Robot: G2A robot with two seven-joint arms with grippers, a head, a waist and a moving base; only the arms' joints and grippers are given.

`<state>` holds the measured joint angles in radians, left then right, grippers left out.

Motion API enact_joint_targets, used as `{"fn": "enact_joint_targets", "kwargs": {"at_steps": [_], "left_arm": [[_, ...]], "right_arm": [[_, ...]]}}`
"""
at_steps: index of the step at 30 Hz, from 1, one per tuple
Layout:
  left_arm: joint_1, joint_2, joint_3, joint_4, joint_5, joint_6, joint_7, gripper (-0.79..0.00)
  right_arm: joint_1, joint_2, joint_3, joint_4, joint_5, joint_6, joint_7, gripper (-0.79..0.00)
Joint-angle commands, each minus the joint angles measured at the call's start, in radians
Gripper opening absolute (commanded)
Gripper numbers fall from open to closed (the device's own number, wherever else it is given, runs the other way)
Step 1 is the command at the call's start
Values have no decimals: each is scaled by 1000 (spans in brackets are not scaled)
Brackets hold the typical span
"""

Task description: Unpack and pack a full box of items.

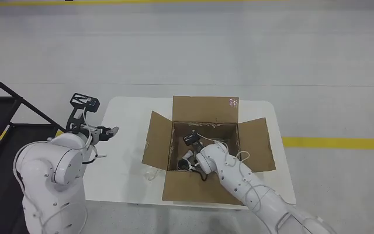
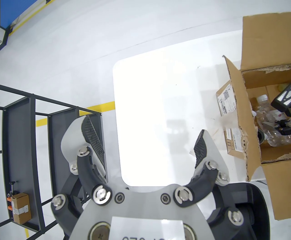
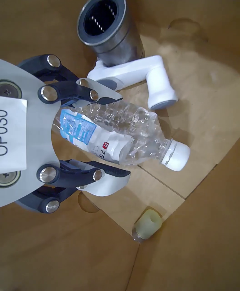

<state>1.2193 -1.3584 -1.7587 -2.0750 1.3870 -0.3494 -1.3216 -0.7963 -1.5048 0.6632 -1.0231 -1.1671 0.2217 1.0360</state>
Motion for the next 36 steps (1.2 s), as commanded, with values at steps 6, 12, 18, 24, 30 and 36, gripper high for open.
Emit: {"fn": "enact_joint_targets", "kwargs": {"at_steps": [6, 12, 18, 24, 30, 36], "left_arm": [[3, 9, 22, -1, -10, 14, 4, 0], [0, 18, 29, 4, -11, 17, 9, 0], [-10, 27, 31, 16, -16, 21, 14, 0], [-13, 33, 33, 20, -19, 25, 12, 0], [-13, 33, 33, 20, -19, 25, 12, 0], [-13, 33, 33, 20, -19, 25, 12, 0]], "right_arm": [[-5, -11, 9, 40, 14, -8, 3, -111], [6, -25, 11, 86, 34, -37, -10, -219], [19, -40, 8, 126, 39, -47, -20, -536], [29, -52, 10, 154, 45, -49, -20, -785], [34, -57, 42, 157, 84, -57, -48, -785], [10, -34, 116, 79, 111, -85, -66, -785]]}}
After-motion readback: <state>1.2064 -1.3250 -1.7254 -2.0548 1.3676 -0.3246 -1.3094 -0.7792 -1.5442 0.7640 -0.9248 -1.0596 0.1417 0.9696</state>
